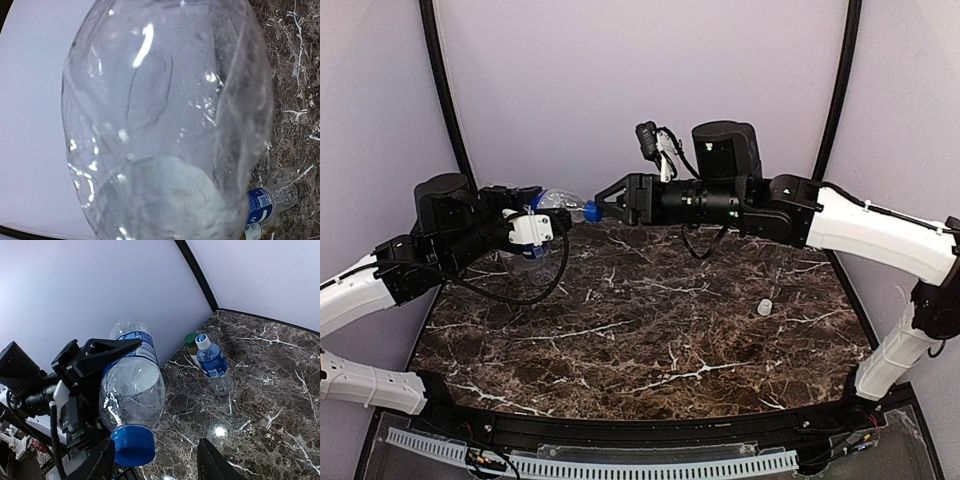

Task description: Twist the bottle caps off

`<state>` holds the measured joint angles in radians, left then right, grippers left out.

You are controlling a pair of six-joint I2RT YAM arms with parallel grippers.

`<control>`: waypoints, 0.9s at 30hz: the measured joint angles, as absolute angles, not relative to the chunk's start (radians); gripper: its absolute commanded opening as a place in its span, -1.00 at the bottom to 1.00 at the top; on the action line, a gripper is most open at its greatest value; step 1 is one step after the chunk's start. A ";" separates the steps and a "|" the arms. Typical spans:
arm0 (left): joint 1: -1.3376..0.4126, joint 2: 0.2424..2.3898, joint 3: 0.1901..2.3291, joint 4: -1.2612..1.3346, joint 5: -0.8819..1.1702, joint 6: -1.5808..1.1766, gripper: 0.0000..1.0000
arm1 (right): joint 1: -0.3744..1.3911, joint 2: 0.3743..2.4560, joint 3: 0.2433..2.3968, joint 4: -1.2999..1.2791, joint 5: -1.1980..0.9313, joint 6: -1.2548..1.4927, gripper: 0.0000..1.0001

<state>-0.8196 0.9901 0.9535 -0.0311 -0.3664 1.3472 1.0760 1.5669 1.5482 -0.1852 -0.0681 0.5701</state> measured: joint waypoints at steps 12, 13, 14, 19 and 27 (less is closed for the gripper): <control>-0.823 0.990 0.953 -0.030 -0.369 1.369 -0.52 | 1.061 1.597 1.539 -0.118 -0.196 0.622 -0.02; -0.823 0.990 0.953 -0.030 -0.371 1.369 -0.52 | 1.061 1.600 1.539 -0.116 -0.204 0.627 -0.08; -0.823 0.990 0.953 -0.030 -0.373 1.370 -0.52 | 1.061 1.603 1.539 -0.113 -0.207 0.629 -0.11; -0.823 0.990 0.953 -0.030 -0.378 1.370 -0.52 | 1.061 1.607 1.534 -0.110 -0.218 0.641 -0.16; -0.823 0.990 0.946 0.002 -0.380 1.370 -0.52 | 1.061 1.607 1.530 -0.103 -0.228 0.649 -0.34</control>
